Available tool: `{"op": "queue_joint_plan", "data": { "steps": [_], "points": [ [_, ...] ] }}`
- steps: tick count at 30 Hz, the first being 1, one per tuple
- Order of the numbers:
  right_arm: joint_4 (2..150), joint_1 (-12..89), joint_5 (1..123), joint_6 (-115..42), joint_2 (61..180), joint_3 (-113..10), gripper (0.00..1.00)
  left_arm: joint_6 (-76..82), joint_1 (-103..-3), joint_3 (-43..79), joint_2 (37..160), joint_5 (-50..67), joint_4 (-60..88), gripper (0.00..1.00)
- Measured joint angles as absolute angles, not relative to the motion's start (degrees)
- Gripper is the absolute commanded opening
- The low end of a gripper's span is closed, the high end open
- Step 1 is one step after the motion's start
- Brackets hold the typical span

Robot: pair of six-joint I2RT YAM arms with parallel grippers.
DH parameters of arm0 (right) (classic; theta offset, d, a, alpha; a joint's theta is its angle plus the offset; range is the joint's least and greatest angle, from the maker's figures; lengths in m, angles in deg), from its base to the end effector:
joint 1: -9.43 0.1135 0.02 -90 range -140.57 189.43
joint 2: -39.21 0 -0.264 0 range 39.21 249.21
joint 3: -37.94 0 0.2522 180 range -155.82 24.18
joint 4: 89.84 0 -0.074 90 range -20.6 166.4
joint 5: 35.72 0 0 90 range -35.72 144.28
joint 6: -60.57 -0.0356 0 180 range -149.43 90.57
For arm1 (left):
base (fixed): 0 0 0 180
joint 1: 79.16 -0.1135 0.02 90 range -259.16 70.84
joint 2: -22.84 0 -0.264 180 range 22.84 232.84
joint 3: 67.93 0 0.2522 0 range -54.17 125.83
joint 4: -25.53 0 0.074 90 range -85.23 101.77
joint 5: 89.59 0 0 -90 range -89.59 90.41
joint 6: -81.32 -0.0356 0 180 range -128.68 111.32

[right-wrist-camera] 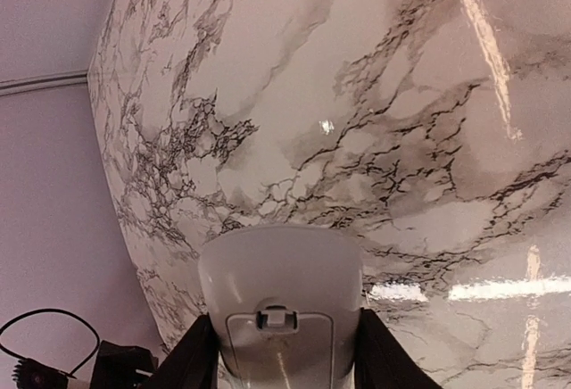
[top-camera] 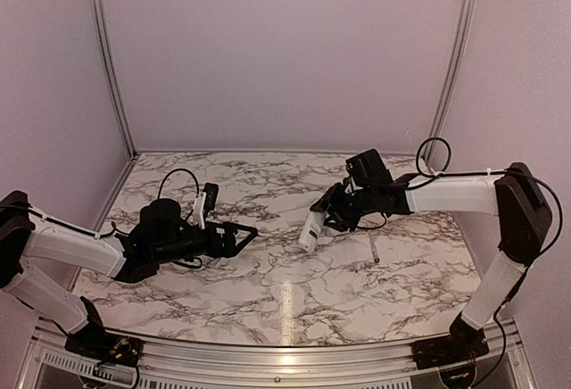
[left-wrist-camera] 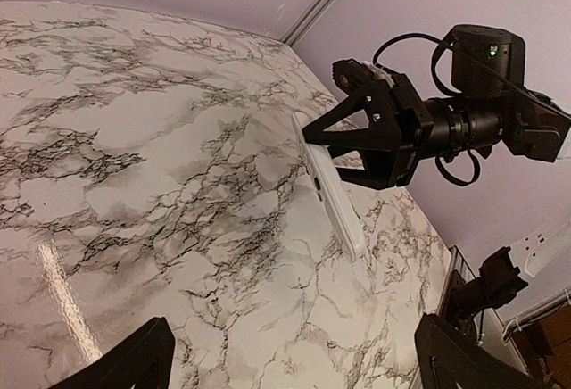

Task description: Unload the batteries from the remote control

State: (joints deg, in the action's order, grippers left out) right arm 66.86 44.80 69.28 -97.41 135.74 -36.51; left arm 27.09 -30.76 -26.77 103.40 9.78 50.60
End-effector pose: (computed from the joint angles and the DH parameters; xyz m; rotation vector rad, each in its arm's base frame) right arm 0.2881 0.2158 0.2038 0.6070 2.5855 1.0702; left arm 0.1798 -0.2112 0.1868 0.3433 1.9557 -1.1520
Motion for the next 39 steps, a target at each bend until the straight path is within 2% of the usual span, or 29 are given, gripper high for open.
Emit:
{"op": "queue_joint_plan", "data": {
  "steps": [18,25,35,39],
  "points": [
    [79.60,57.11,65.48,-109.96,141.70,-40.50,0.00,27.31,-26.69,-25.33,109.06,6.81,55.13,0.91],
    [82.86,58.84,64.82,-112.25,142.84,-40.94,0.00,27.09,-25.69,-24.93,110.26,3.75,56.63,0.83],
    [85.63,60.59,64.26,-114.11,144.41,-40.94,0.00,27.18,-23.83,-24.63,112.58,-0.56,57.55,0.59],
    [86.75,60.69,64.23,-114.79,144.41,-40.94,0.00,27.16,-23.59,-24.63,112.69,-1.98,57.77,0.55]
  ]
}}
